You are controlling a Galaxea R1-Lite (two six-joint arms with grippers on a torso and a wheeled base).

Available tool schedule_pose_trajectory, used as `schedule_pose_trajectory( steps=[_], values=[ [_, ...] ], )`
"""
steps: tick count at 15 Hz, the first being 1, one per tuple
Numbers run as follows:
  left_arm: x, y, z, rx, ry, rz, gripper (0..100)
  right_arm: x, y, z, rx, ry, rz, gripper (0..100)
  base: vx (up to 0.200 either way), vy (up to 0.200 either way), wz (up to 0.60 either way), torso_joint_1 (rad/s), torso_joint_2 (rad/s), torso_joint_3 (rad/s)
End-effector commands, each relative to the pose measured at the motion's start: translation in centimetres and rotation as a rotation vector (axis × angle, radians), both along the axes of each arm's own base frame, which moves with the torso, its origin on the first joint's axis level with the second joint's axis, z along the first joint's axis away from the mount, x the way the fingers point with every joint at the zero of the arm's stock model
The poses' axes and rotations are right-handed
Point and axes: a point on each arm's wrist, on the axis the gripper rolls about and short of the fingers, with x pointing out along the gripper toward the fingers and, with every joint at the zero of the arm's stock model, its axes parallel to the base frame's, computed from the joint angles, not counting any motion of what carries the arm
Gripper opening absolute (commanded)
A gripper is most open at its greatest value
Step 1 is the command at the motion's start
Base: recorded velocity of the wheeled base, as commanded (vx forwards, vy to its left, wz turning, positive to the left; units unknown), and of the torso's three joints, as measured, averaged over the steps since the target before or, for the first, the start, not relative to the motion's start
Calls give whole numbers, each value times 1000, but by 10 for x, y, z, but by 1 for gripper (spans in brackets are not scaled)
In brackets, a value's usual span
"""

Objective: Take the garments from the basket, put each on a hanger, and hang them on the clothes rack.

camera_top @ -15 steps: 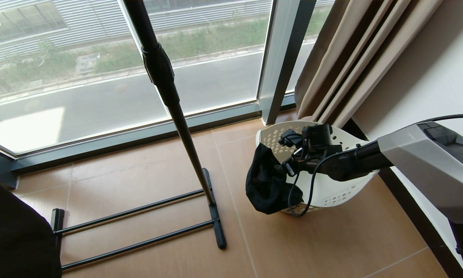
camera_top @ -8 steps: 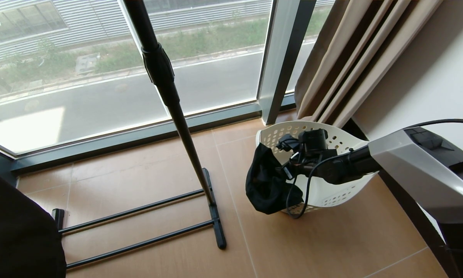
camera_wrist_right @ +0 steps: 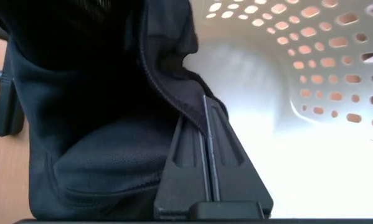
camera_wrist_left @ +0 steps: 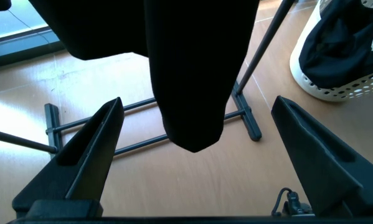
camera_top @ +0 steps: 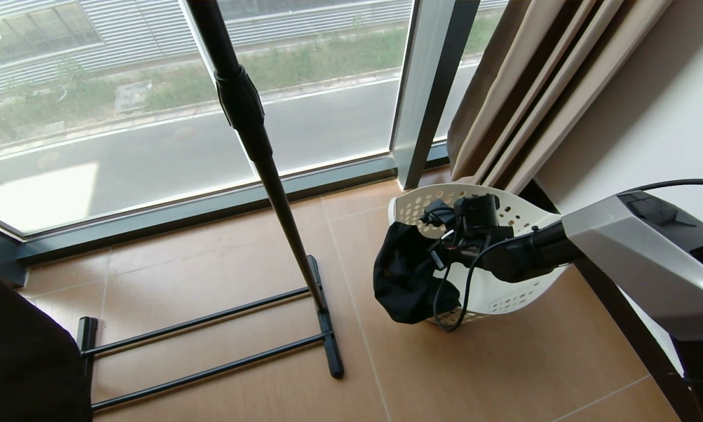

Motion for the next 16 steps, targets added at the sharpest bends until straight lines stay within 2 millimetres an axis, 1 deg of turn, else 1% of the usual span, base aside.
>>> schedule_pose_trajectory(
  steps=[1, 2, 4, 5, 7, 8, 9, 11, 12, 15, 16],
  values=[
    [0, 0, 0, -1, -2, 1, 100, -19, 4, 28, 11, -49, 14, 0, 0, 0, 0, 0, 0, 0],
    [0, 0, 0, -1, -2, -1, 100, -38, 5, 49, 20, -80, 27, 0, 0, 0, 0, 0, 0, 0],
    [0, 0, 0, 9, 0, 0, 100, -66, 7, 81, 30, -124, 40, 0, 0, 0, 0, 0, 0, 0],
    [0, 0, 0, 14, 0, 0, 100, -88, 7, 102, 39, -153, 56, 0, 0, 0, 0, 0, 0, 0],
    [0, 0, 0, 8, 0, -1, 100, -125, 8, 130, 56, -198, 84, 0, 0, 0, 0, 0, 0, 0],
    [0, 0, 0, 8, -2, -3, 100, -148, 9, 143, 66, -224, 104, 0, 0, 0, 0, 0, 0, 0],
    [0, 0, 0, 8, -2, -3, 100, -167, 8, 153, 72, -247, 112, 0, 0, 0, 0, 0, 0, 0],
    [0, 0, 0, 6, -2, -3, 100, -196, 5, 173, 97, -293, 138, 0, 0, 0, 0, 0, 0, 0],
    [0, 0, 0, 2, -2, -1, 100, -216, 0, 187, 116, -336, 146, 0, 0, 0, 0, 0, 0, 0],
    [0, 0, 0, 5, -2, -3, 100, -253, -16, 207, 152, -408, 148, 0, 0, 0, 0, 0, 0, 0],
    [0, 0, 0, 5, -2, -3, 100, -253, -16, 207, 152, -408, 148, 0, 0, 0, 0, 0, 0, 0]
  ],
)
